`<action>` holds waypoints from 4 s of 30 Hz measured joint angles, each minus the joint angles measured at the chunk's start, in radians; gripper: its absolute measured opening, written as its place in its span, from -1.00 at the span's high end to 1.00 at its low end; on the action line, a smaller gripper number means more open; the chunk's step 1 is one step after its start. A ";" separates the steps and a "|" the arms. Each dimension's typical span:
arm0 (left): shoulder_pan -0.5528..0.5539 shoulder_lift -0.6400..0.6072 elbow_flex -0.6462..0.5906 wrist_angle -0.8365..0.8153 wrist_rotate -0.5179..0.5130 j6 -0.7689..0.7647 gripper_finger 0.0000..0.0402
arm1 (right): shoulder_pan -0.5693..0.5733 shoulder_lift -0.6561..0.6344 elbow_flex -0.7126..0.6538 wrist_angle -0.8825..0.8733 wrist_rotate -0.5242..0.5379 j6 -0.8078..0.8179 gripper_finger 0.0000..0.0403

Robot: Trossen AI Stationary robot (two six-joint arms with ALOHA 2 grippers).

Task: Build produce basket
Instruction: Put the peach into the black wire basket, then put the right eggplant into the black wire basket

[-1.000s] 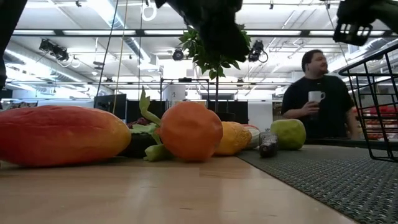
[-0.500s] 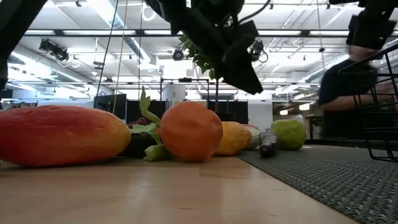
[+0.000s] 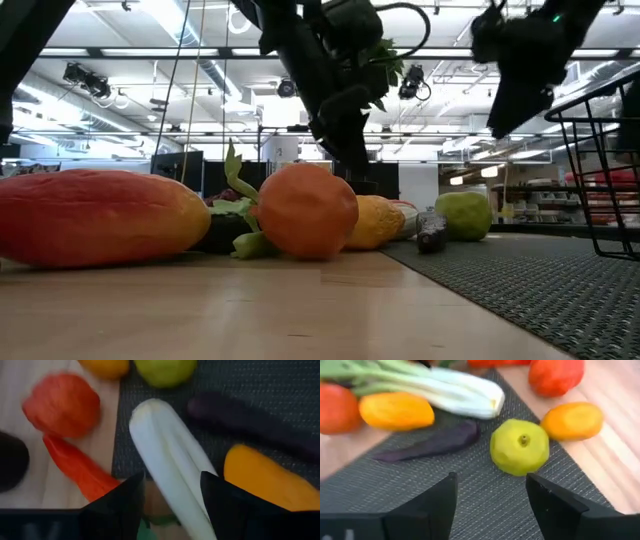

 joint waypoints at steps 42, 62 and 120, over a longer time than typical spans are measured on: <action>-0.068 -0.369 -0.797 1.262 0.085 -0.224 0.14 | -0.216 0.426 0.005 0.197 -0.012 -0.048 -0.68; -0.105 -0.368 -0.797 1.239 0.083 -0.225 0.14 | -0.125 0.239 0.221 -0.207 -0.218 0.051 -0.41; -0.352 -0.605 -0.856 1.147 -0.065 -0.133 0.14 | 0.101 0.450 0.608 -0.288 -0.190 0.609 -0.93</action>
